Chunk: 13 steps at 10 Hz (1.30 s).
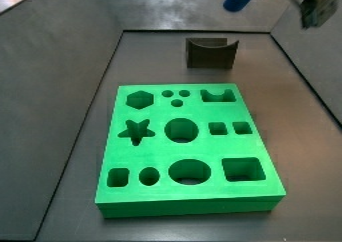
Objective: Pick up the oval object. Move up. Place the oval object on the fixture. Regrasp the oval object. Move to above the board. Insert the oval object.
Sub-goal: Move to above the board.
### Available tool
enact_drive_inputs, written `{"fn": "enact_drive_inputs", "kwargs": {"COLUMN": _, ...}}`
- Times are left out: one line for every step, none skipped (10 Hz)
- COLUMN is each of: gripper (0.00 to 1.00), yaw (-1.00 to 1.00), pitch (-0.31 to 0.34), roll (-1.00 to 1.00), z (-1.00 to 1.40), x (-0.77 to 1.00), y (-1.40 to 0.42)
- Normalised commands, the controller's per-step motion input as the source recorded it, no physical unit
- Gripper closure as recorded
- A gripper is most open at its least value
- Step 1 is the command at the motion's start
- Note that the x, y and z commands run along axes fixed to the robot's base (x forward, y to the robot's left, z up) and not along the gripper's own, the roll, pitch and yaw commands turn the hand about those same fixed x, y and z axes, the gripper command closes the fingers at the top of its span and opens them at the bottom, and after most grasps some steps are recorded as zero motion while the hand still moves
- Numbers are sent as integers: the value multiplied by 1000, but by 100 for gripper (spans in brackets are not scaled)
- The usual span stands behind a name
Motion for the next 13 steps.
{"fn": "enact_drive_inputs", "kwargs": {"gripper": 100, "yaw": 137, "pitch": 192, "roll": -22, "z": 1000, "x": 257, "y": -82}}
{"fn": "enact_drive_inputs", "kwargs": {"gripper": 100, "yaw": 158, "pitch": 162, "roll": -26, "z": 1000, "x": 237, "y": -79}}
{"fn": "enact_drive_inputs", "kwargs": {"gripper": 100, "yaw": 162, "pitch": 149, "roll": -29, "z": 1000, "x": 226, "y": -75}}
{"fn": "enact_drive_inputs", "kwargs": {"gripper": 100, "yaw": 162, "pitch": 128, "roll": -28, "z": 773, "x": 153, "y": -52}}
{"fn": "enact_drive_inputs", "kwargs": {"gripper": 100, "yaw": 157, "pitch": 109, "roll": -28, "z": 594, "x": 103, "y": -41}}
{"fn": "enact_drive_inputs", "kwargs": {"gripper": 100, "yaw": 149, "pitch": 87, "roll": -31, "z": 420, "x": 70, "y": -32}}
{"fn": "enact_drive_inputs", "kwargs": {"gripper": 100, "yaw": 140, "pitch": 70, "roll": -39, "z": 251, "x": 48, "y": -25}}
{"fn": "enact_drive_inputs", "kwargs": {"gripper": 100, "yaw": -27, "pitch": -28, "roll": -1000, "z": 287, "x": -979, "y": -1000}}
{"fn": "enact_drive_inputs", "kwargs": {"gripper": 100, "yaw": -30, "pitch": -41, "roll": -1000, "z": 297, "x": -986, "y": -1000}}
{"fn": "enact_drive_inputs", "kwargs": {"gripper": 100, "yaw": -29, "pitch": -80, "roll": -1000, "z": 295, "x": -1000, "y": -952}}
{"fn": "enact_drive_inputs", "kwargs": {"gripper": 100, "yaw": -25, "pitch": -106, "roll": -1000, "z": 263, "x": -1000, "y": -910}}
{"fn": "enact_drive_inputs", "kwargs": {"gripper": 100, "yaw": -26, "pitch": -117, "roll": -1000, "z": 271, "x": -1000, "y": -907}}
{"fn": "enact_drive_inputs", "kwargs": {"gripper": 100, "yaw": -27, "pitch": -124, "roll": -1000, "z": 263, "x": -1000, "y": -886}}
